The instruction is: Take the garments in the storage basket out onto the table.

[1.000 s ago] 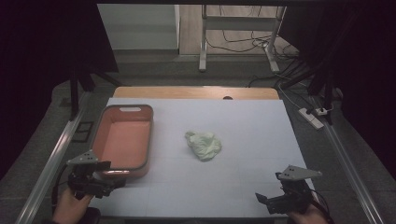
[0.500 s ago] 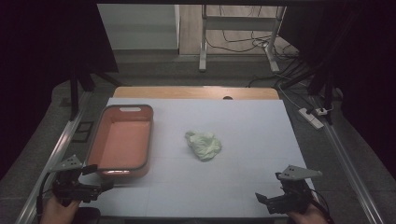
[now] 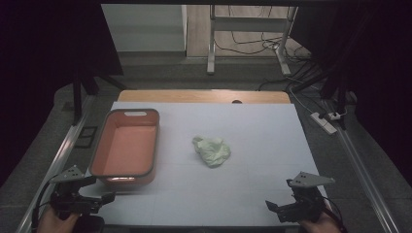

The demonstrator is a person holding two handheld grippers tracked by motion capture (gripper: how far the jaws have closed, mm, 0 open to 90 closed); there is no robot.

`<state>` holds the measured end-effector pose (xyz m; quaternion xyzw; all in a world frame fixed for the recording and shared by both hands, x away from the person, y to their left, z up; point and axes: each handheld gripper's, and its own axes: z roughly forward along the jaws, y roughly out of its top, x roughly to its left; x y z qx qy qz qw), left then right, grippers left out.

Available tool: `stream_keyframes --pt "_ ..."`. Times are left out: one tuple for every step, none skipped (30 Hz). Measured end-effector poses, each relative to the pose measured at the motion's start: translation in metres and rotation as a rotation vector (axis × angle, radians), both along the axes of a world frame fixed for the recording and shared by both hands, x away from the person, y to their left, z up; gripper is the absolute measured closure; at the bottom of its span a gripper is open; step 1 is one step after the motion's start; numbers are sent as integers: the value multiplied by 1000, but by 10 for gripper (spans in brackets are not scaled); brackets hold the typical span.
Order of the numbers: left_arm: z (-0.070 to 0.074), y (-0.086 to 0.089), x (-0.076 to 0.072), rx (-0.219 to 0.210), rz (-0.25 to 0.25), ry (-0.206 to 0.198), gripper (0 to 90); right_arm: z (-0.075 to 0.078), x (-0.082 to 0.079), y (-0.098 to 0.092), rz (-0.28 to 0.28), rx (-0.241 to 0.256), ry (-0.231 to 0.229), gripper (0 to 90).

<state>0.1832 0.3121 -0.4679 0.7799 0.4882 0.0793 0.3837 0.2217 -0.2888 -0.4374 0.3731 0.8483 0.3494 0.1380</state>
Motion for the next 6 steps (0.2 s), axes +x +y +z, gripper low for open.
stream_keyframes --pt "0 0 0 0 0 3 0 0 0 0 -1 0 0 0" --pt "0 0 0 -1 2 4 0 0 0 0 -2 0 0 0" --pt "0 1 0 -3 1 7 0 0 0 0 -2 -1 0 0" --pt "-1 1 1 -5 3 11 0 0 0 0 -3 -2 0 0" --pt "-1 1 1 -7 4 12 0 0 0 0 -4 -4 0 0" --pt "-1 1 2 -12 3 16 0 0 0 0 -8 -6 -1 0"
